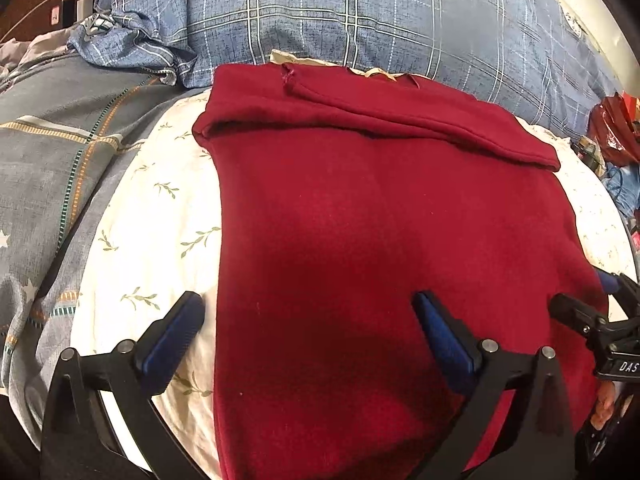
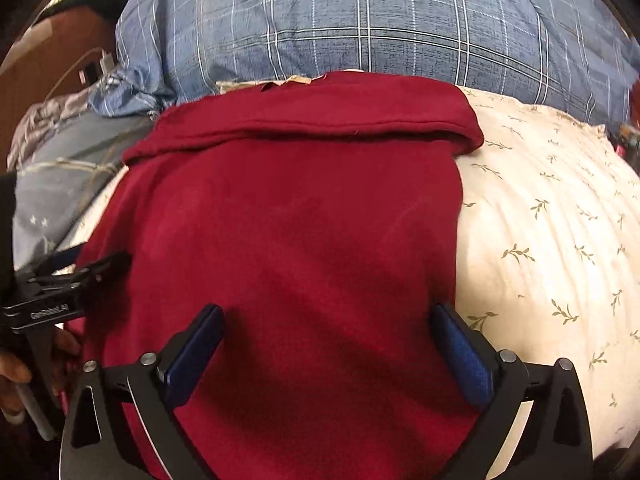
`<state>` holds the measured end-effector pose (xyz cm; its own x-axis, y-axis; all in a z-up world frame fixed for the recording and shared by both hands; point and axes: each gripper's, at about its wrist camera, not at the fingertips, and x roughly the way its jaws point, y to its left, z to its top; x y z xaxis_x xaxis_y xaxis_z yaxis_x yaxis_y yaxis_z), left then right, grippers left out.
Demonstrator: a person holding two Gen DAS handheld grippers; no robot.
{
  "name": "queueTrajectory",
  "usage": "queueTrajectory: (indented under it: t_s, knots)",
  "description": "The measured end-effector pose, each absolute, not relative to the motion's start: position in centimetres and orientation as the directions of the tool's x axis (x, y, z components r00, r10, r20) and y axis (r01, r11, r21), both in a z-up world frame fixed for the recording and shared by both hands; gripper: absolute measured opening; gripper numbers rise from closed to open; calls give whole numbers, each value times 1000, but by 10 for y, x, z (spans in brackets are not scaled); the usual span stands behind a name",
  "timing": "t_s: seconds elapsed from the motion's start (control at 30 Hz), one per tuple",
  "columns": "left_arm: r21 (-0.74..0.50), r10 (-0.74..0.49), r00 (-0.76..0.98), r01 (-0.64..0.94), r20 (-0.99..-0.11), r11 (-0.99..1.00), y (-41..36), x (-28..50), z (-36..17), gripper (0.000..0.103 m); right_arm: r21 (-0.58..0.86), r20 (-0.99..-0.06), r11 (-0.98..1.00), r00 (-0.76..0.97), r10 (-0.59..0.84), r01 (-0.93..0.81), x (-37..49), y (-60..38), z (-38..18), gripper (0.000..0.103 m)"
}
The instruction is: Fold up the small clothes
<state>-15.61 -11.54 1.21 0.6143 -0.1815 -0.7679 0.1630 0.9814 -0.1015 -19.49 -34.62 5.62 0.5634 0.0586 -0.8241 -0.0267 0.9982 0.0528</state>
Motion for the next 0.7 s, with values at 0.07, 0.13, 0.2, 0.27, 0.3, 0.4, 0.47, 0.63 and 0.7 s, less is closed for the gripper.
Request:
queueTrajectory:
  t_s: [0.07,0.13,0.2,0.27,0.3,0.4,0.47,0.63,0.7]
  knots:
    - [-102,-184,623,166,-760,981,-115,-157,12,103,44,-826,999,561,52,-28,-194,-345,55,103]
    - [-97,-186,626,174,-757,980,-115,-158,11,103,30,-827,999,561,42,-31,-195,-344,54,103]
    - [-93,-184,617,177,-765,980,-115,-159,12,103,11,-830,999,557,33,-43,-195,-340,54,102]
    - [-111,-196,590,179,-783,978,-113,-161,15,103,52,-835,998,545,69,-47,-198,-346,63,100]
    - [-123,-205,580,178,-789,976,-113,-164,17,103,86,-836,995,541,95,-43,-201,-350,69,99]
    - [-163,-243,572,187,-783,969,-104,-179,26,103,157,-824,987,546,153,-38,-212,-369,89,95]
    - [-161,-243,586,190,-773,968,-94,-192,35,103,156,-825,987,544,154,-42,-226,-382,99,86]
    - [-168,-266,563,221,-782,961,-77,-216,38,103,235,-857,972,467,220,-26,-258,-412,98,56]
    - [-183,-278,531,225,-800,957,-72,-223,33,103,242,-873,970,433,226,-19,-269,-419,91,56]
